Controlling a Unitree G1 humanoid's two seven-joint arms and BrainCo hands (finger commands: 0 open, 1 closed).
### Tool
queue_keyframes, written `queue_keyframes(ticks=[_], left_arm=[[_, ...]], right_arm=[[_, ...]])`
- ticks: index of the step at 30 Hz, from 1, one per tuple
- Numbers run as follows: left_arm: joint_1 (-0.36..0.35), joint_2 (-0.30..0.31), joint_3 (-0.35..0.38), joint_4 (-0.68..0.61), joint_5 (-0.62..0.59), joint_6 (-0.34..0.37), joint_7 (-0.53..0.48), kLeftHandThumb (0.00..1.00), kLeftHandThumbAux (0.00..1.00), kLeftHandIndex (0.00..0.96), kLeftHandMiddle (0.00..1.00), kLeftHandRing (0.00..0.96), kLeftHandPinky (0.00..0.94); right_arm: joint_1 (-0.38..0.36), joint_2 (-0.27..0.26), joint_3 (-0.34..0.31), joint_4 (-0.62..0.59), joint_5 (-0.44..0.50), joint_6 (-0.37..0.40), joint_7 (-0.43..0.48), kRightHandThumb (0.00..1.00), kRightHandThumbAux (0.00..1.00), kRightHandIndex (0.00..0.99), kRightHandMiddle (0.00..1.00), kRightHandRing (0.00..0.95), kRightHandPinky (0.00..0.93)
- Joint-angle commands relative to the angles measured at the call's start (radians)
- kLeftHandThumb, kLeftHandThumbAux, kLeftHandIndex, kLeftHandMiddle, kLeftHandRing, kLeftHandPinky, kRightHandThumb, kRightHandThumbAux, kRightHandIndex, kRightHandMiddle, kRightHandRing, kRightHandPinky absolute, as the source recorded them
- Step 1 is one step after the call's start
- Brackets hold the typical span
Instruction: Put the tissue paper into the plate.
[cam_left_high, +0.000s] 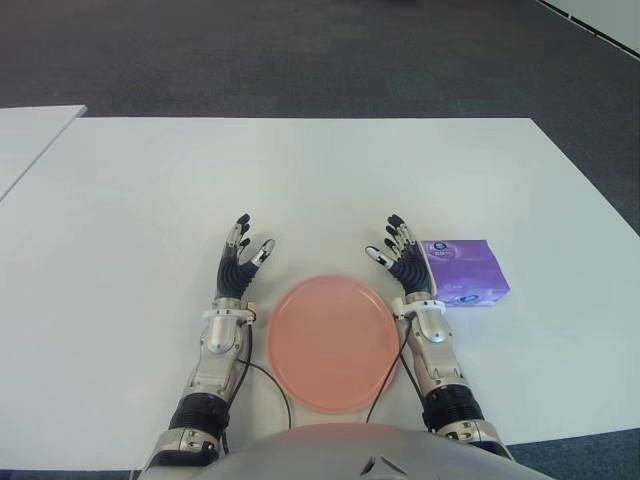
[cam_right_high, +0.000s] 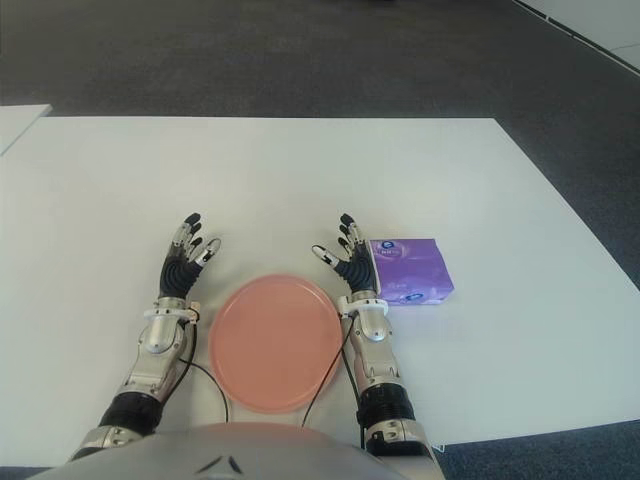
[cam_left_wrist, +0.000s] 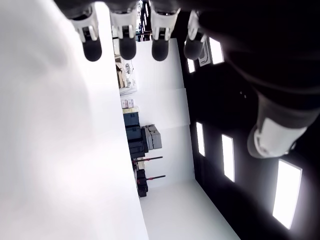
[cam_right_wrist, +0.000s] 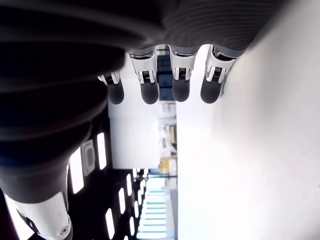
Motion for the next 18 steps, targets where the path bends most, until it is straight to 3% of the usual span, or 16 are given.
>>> queue_keyframes(ticks=[1, 18], left_arm=[[0.053, -0.011, -0.01, 0.015, 0.0, 0.038, -0.007, 0.0, 0.518, 0.0, 0.0, 0.0, 0.0], [0.061, -0.026, -0.01, -0.034, -0.036, 0.075, -0.035, 0.012, 0.489, 0.0, 0.0, 0.0, 0.0]], right_arm=[[0.061, -0.001, 0.006, 0.046, -0.006, 0.077, -0.001, 0.015, 0.724, 0.002, 0.0, 0.0, 0.0], [0.07, -0.008, 0.016, 0.031, -0.022, 0.074, 0.0, 0.001, 0.701, 0.007, 0.0, 0.0, 0.0]])
